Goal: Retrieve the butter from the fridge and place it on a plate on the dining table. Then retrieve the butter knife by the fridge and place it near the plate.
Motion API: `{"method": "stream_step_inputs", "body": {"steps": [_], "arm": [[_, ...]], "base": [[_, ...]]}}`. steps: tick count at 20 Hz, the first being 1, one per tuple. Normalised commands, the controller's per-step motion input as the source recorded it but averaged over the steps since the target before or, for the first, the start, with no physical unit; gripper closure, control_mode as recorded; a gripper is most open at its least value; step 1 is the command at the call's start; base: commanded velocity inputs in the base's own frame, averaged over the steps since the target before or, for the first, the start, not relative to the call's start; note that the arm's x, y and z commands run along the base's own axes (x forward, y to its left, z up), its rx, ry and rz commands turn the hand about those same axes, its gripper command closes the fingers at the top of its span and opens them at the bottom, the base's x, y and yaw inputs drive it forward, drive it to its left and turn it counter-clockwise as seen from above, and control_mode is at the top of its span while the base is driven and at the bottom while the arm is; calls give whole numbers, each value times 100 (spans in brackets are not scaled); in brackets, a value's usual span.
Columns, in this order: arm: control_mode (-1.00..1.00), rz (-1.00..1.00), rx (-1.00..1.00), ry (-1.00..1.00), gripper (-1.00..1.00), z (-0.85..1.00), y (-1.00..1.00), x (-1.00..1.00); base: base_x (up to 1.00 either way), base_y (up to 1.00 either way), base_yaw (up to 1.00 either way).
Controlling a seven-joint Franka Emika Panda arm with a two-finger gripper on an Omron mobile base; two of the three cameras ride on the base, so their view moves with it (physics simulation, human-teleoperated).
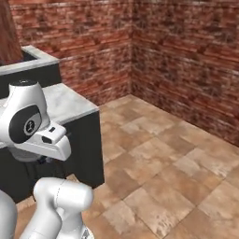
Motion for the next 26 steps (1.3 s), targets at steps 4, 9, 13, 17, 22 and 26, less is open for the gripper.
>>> {"method": "stream_step_inputs", "body": {"steps": [4,9,13,17,22,26], "arm": [[100,0,0,0,100,0,0,0],[100,0,0,0,100,0,0,0],[100,0,0,0,100,0,0,0],[100,0,0,0,100,0,0,0],[100,0,0,0,100,0,0,0],[100,0,0,0,100,0,0,0]], "base": [[57,-2,65],[62,-21,77],[71,-47,67],[51,-85,51],[32,-86,39],[34,-16,6]]}}
